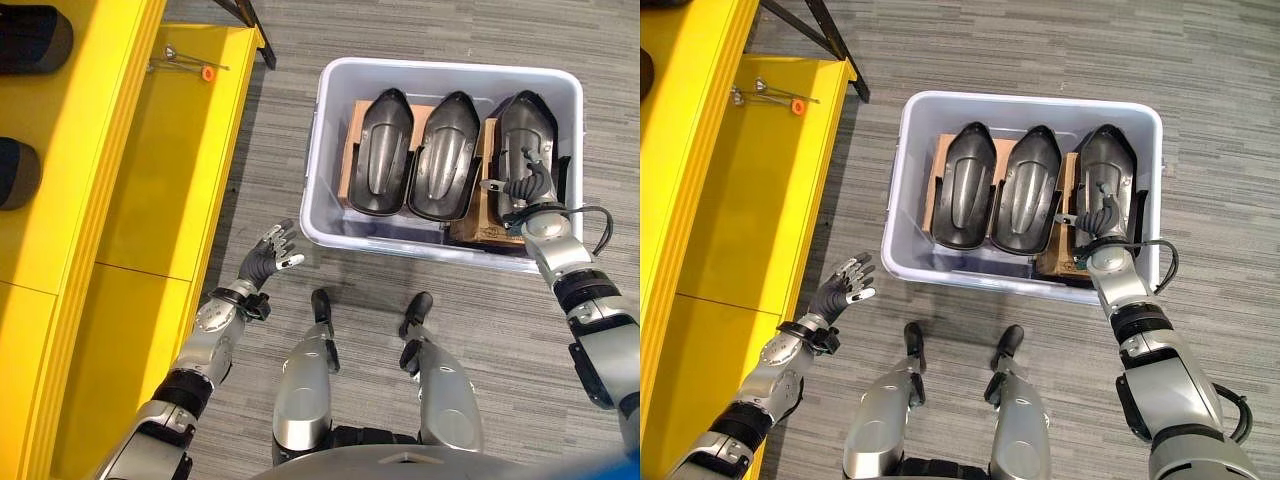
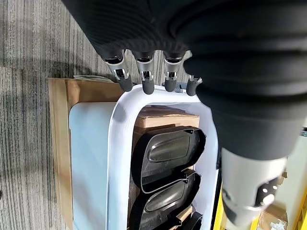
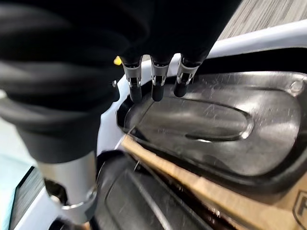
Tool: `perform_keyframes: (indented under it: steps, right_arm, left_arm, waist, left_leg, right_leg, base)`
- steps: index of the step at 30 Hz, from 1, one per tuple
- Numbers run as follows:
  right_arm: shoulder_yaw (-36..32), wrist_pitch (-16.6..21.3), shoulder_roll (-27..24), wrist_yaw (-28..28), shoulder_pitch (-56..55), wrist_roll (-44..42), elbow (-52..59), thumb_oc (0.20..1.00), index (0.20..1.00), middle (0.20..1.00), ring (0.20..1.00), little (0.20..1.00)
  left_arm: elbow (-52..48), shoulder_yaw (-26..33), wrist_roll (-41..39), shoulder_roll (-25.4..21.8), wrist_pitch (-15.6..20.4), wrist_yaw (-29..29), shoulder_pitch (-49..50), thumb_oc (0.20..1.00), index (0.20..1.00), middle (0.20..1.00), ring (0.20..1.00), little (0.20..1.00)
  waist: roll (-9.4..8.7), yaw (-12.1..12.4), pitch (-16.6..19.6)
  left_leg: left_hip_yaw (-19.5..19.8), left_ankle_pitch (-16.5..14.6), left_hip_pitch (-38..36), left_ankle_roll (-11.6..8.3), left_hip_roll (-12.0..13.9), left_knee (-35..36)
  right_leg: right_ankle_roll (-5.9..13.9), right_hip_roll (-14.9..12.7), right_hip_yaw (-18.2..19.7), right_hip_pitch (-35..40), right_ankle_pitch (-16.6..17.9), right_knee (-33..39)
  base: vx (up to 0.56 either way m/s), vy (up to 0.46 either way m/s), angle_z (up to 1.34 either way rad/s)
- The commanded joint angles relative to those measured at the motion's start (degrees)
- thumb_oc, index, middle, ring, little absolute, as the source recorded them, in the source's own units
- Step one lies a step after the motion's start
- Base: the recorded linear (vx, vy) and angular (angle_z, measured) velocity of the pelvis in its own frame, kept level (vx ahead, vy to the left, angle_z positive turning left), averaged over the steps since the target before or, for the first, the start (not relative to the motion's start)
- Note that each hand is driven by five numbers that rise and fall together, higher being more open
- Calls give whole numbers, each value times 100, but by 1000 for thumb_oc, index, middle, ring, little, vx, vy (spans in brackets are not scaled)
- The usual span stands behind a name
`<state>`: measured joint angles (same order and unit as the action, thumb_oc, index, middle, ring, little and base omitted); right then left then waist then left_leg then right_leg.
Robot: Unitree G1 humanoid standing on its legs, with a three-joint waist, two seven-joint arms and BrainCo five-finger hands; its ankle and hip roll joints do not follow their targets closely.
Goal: Move parts from the plastic box to the shelf.
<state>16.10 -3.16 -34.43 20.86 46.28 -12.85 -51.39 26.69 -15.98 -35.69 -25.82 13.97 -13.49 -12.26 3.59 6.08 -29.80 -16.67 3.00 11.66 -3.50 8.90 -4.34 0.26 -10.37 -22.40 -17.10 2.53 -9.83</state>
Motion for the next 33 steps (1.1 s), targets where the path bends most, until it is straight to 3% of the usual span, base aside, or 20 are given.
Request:
perform_keyframes:
  steps: [1,5,12,18,28,33]
  right_arm:
    - [49,-22,-228,372,221,-388,-136,1000,1000,1000,1000,1000]
    - [2,-75,-219,200,260,-584,-222,1000,1000,1000,1000,1000]
    - [154,213,-182,-633,297,-766,-105,1000,1000,1000,1000,1000]
    - [445,219,-113,-1225,323,-287,400,1000,1000,1000,1000,1000]
    - [629,5,21,-676,388,165,742,1000,1000,1000,1000,1000]
    - [503,-205,-23,518,459,795,500,1000,1000,1000,1000,1000]
  left_arm:
    - [-340,-264,-90,-80,141,-88,287,1000,1000,1000,1000,1000]
    - [-415,-369,-76,-74,205,-56,353,1000,1000,1000,1000,1000]
    - [-474,-400,-98,-87,274,-52,379,1000,1000,1000,1000,1000]
    - [-560,-361,-85,-80,242,-82,481,1000,1000,1000,1000,1000]
    - [-630,-371,-91,-80,186,-126,582,1000,1000,1000,1000,1000]
    - [-595,-446,-132,-39,211,-129,576,1000,1000,1000,1000,1000]
  waist:
    - [73,94,267]
    - [132,81,134]
    - [184,53,5]
    - [196,59,3]
    - [200,80,2]
    - [212,69,2]
  left_leg:
    - [151,123,324,-183,104,-94]
    - [120,82,441,-159,73,-198]
    - [54,41,504,-123,11,-288]
    - [19,55,488,-129,0,-290]
    - [-8,76,418,-120,1,-249]
    - [-16,63,380,-108,-3,-237]
  right_leg:
    - [318,-126,130,-137,-857,-1117]
    - [319,-190,173,-320,-894,-1302]
    - [325,-250,221,-454,-914,-1434]
    - [332,-272,227,-467,-888,-1433]
    - [338,-248,244,-414,-862,-1396]
    - [348,-229,259,-371,-845,-1359]
  base:
    - [-36,11,10]
    - [-39,21,0]
    - [-23,14,1]
    - [0,0,0]
    - [0,0,0]
    - [0,0,0]
